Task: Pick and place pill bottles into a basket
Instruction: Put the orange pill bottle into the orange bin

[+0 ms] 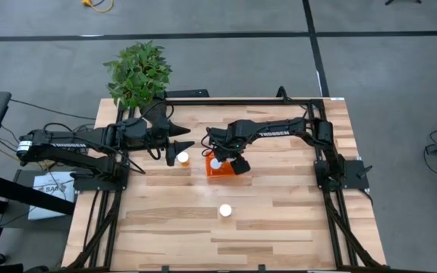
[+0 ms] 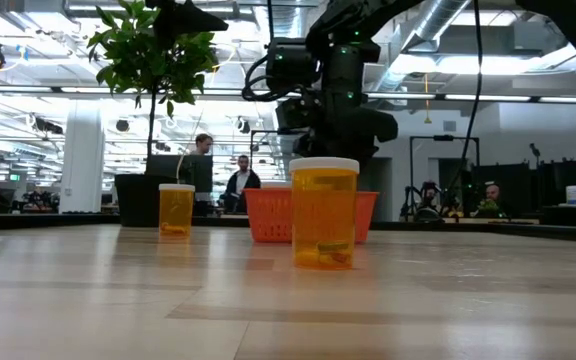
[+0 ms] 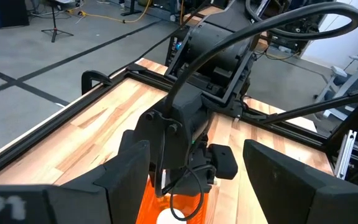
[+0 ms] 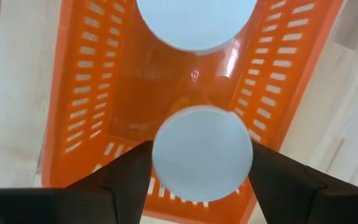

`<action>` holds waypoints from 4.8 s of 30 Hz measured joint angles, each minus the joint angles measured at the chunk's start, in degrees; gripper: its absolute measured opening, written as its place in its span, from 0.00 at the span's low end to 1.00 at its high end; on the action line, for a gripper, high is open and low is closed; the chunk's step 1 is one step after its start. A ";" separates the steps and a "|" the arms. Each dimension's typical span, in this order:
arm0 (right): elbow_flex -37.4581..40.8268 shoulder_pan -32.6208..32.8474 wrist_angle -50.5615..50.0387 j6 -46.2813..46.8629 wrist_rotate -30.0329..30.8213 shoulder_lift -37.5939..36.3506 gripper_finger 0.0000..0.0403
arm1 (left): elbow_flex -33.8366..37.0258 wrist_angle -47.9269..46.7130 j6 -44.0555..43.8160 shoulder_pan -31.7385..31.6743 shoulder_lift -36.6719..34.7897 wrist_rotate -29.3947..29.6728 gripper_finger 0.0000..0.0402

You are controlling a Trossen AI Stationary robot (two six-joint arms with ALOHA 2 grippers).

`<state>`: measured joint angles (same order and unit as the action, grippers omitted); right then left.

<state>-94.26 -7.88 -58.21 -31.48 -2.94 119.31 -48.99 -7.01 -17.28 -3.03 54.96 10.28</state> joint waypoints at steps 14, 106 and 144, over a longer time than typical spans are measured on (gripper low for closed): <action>-0.07 2.27 -0.67 -0.14 6.53 -0.74 0.73 | 0.00 -0.08 0.50 0.00 0.00 0.00 0.62; -11.39 -15.52 -31.81 14.51 2.86 -54.14 0.74 | -43.57 -26.31 3.03 21.66 53.73 -4.48 0.62; -11.39 -15.47 -31.81 14.73 2.80 -54.82 0.74 | -44.98 -31.56 -5.41 19.87 54.95 -7.03 0.62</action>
<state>-105.65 -23.35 -90.02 -16.75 -0.14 64.49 -93.97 -38.57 -22.69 16.84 109.91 3.25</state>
